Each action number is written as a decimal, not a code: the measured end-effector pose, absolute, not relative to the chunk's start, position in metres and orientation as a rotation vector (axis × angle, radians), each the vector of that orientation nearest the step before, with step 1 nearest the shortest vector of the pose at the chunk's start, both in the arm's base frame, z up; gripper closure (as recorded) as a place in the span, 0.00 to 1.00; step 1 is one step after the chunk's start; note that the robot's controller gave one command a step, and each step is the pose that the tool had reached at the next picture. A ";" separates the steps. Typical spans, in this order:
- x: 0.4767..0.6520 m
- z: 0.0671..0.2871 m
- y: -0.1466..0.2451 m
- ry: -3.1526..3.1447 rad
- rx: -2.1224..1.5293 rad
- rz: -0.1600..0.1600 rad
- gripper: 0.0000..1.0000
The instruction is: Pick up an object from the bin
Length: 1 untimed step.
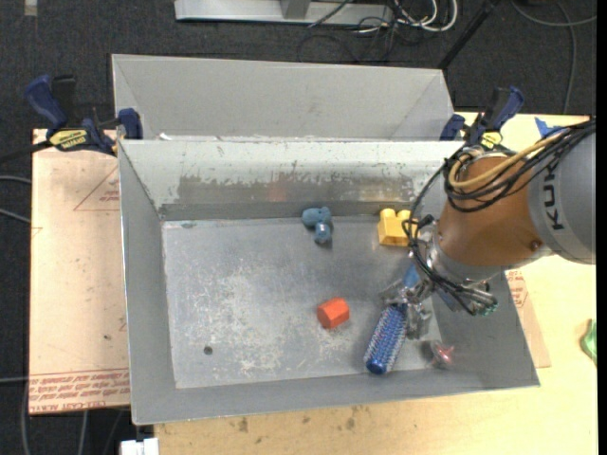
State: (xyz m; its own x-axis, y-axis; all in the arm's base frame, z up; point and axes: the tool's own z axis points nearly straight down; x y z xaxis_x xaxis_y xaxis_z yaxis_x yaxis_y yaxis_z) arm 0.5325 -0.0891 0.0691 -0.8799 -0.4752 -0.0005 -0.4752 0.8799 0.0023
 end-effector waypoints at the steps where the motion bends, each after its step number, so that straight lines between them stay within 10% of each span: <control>1: 0.575 0.196 -0.082 -3.062 0.752 0.005 1.00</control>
Offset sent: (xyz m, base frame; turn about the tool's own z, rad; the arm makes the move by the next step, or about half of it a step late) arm 0.0399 0.0065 0.1232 0.0133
